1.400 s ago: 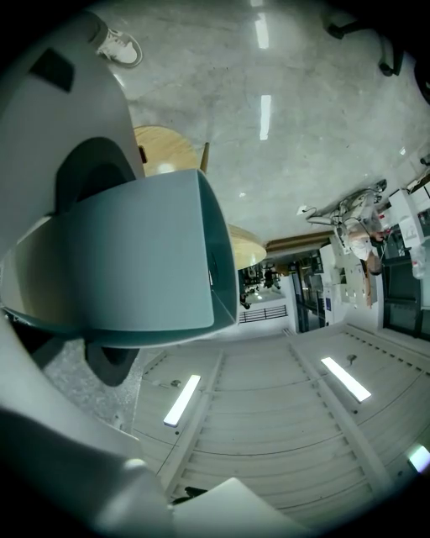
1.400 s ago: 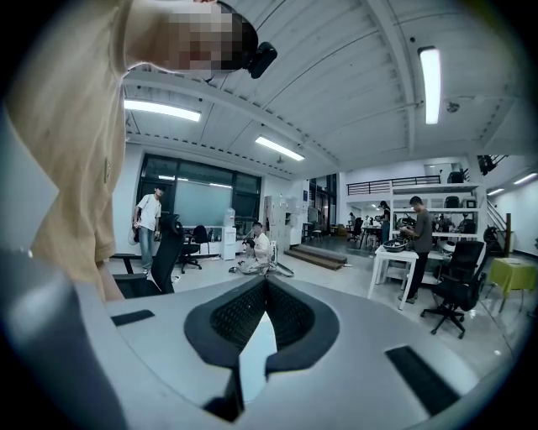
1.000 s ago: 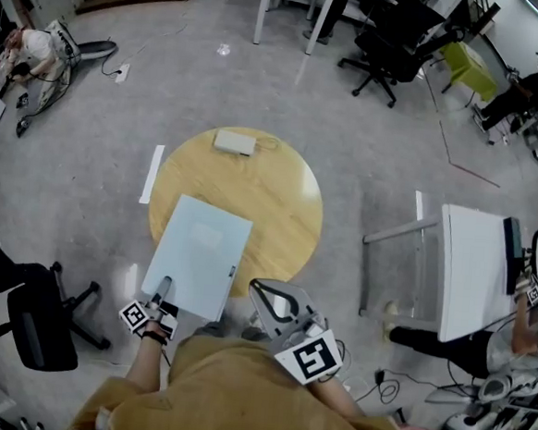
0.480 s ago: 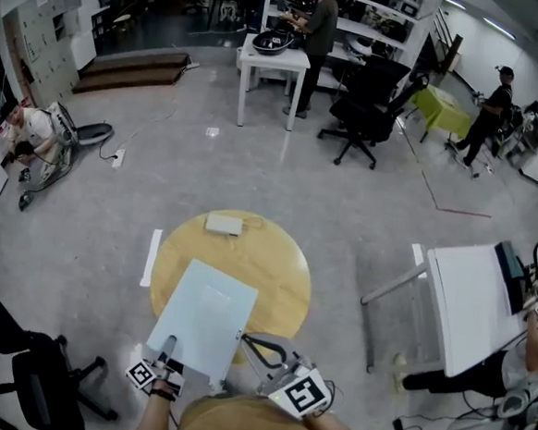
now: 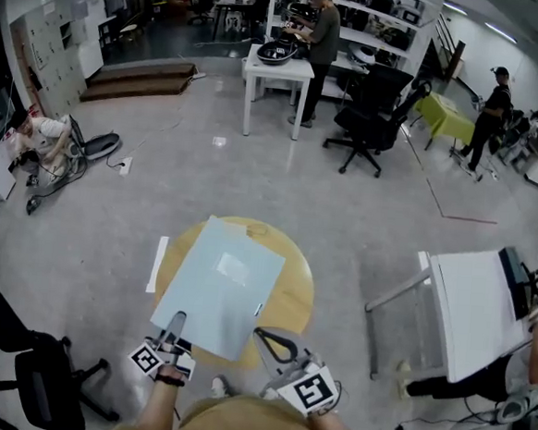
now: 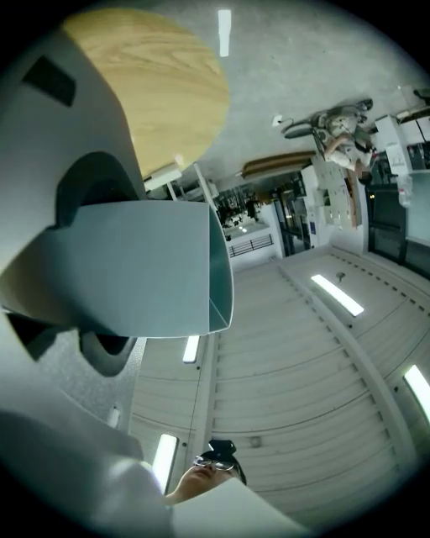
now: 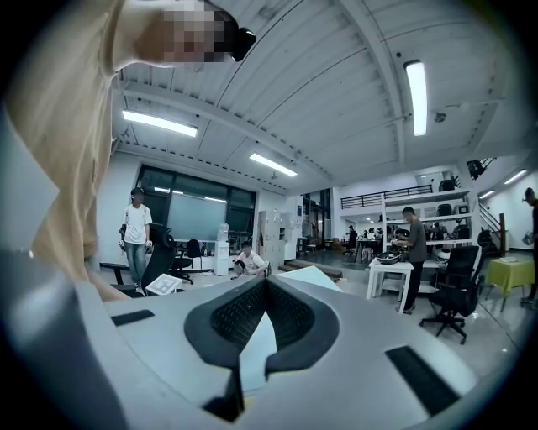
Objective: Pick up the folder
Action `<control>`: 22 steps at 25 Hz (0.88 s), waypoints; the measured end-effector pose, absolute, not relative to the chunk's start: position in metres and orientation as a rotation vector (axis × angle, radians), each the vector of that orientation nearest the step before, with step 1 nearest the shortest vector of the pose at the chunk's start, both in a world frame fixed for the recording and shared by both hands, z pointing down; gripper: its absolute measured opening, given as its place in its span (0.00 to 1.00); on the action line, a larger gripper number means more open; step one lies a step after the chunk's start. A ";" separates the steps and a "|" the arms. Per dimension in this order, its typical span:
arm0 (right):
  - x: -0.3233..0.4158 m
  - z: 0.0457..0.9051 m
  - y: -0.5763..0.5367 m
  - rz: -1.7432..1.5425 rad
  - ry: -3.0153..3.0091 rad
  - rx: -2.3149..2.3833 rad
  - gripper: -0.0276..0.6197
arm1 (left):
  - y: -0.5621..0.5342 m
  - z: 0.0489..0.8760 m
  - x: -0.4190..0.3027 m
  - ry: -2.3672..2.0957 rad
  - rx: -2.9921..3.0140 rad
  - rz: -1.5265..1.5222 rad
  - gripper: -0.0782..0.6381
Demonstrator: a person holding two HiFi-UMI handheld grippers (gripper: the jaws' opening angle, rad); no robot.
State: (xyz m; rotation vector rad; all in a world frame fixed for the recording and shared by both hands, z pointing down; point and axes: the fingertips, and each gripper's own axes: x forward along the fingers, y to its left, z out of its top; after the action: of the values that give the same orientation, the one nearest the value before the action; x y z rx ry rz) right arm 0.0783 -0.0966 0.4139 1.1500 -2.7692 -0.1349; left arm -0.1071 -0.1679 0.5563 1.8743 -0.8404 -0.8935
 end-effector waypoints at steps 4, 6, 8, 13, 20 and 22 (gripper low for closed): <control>0.078 0.399 -0.100 -0.133 -2.784 1.192 0.04 | -0.175 0.495 -0.102 -0.874 1.993 -0.909 0.50; 0.076 0.393 -0.102 -0.153 -2.796 1.197 0.04 | -0.178 0.468 -0.105 -0.898 2.032 -0.942 0.50; 0.073 0.385 -0.109 -0.185 -2.826 1.207 0.04 | -0.182 0.444 -0.108 -0.919 2.056 -0.986 0.50; 0.079 0.372 -0.119 -0.190 -2.868 1.247 0.04 | -0.182 0.401 -0.116 -1.022 2.136 -1.027 0.50; 0.080 0.356 -0.129 -0.210 -2.881 1.270 0.04 | -0.171 0.358 -0.142 -1.242 2.274 -1.003 0.50; 0.083 0.355 -0.132 -0.212 -2.878 1.276 0.04 | -0.168 0.349 -0.147 -1.305 2.306 -0.995 0.50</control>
State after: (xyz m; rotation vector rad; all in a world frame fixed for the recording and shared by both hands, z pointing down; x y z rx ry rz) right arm 0.0830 -0.1323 0.3550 1.2755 -2.8776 -0.2122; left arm -0.1473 -0.1677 0.3491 2.3059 -1.3053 -0.9947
